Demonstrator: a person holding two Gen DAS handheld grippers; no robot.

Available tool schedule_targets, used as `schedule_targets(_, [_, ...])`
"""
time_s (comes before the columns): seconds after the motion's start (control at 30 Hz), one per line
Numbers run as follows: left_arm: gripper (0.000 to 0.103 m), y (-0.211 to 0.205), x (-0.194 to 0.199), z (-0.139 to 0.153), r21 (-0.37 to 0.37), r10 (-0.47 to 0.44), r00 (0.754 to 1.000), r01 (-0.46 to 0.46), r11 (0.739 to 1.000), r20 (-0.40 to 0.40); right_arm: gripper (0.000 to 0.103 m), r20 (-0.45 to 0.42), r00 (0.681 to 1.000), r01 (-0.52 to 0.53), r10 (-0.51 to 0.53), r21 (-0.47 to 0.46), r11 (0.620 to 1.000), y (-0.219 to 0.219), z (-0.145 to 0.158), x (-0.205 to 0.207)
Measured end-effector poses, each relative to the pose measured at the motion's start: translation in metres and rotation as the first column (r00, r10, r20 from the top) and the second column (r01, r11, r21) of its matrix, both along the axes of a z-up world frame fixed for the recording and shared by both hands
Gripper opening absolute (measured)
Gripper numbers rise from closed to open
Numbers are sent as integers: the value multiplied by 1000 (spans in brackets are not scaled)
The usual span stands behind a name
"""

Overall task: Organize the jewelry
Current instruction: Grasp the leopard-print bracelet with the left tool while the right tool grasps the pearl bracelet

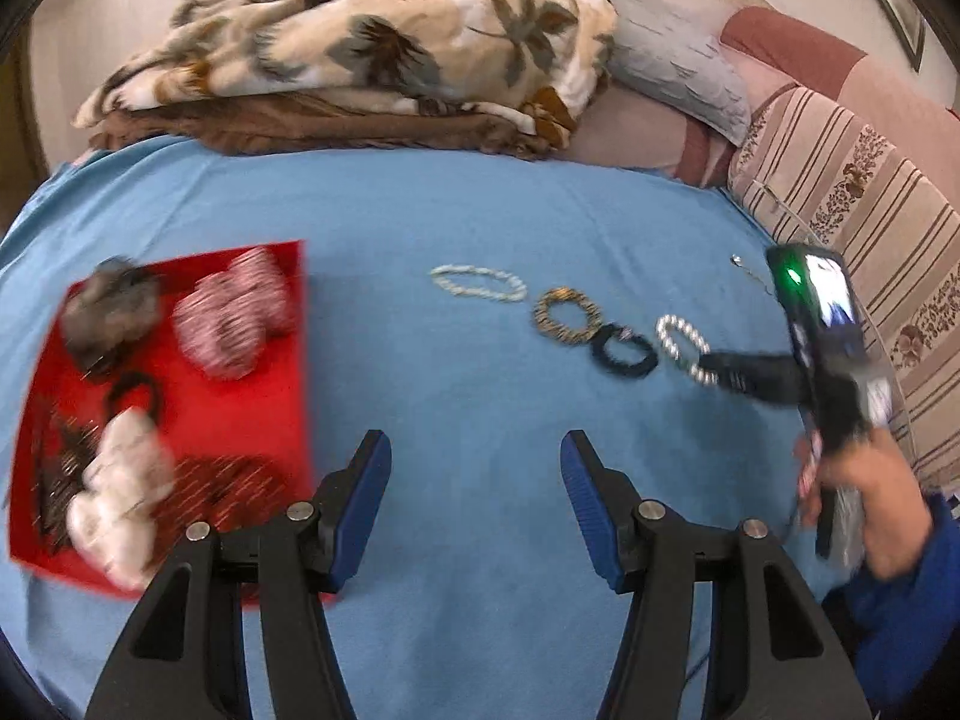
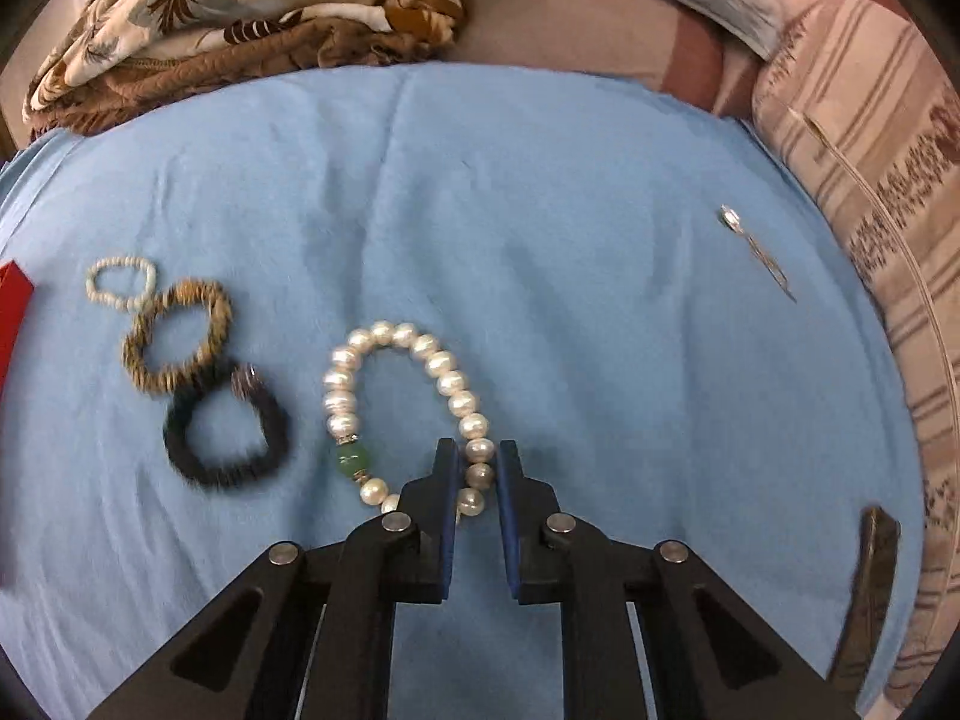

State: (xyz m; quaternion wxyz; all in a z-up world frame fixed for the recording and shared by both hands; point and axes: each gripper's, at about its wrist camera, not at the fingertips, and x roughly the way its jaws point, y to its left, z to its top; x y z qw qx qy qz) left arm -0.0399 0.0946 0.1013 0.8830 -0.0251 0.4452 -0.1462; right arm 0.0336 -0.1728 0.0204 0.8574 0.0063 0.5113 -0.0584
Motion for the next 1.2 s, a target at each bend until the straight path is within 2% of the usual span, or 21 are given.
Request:
schedule_targets(0.07, [58,-24,25,-3,-10,-26,999,26,1000,-25,13,10,1000,8,-9,69,998,-9,0,-4])
schedule_targets(0.13, [47,-40,44,-8,-11,-23,999,23,1000,-46,13,20,1000,20,-22,115,993,-15,0,-3])
schedule_targets(0.23, [43,-65,76,-23,15,-8,996,9,1000,-86,14,30,999,24,-30,170,985,-19,1,-2])
schedule_targets(0.47, [42,-91,117,-60,67,22,987,-12,998,-160,14,43,999,-7,-1,186,983,-18,-1,3])
schedule_targets(0.63, [42,-97,135,-64,69,35,986,-23,997,-164,15,46,999,-19,10,197,980,-20,-4,9])
schedule_targets(0.73, [41,-101,141,-69,67,53,986,-42,997,-159,15,54,998,-27,17,197,980,-19,-4,12])
schedule_targets(0.77, [38,-103,141,-70,87,66,987,-53,995,-148,15,59,998,-32,21,192,981,-18,-4,13])
schedule_targets(0.83, [11,-108,138,-72,151,86,989,-68,986,-117,14,72,997,-42,28,190,981,-17,-3,15])
schedule_targets(0.87, [8,-109,136,-72,165,80,991,-61,984,-106,11,78,996,-46,31,195,980,-16,-2,15])
schedule_targets(1.03, [6,-103,121,-63,148,62,994,-48,988,-87,11,106,994,-49,19,292,955,-19,3,13])
schedule_targets(1.2, [6,-97,91,-40,120,21,999,-17,993,-32,11,172,985,-57,2,314,948,-18,17,5])
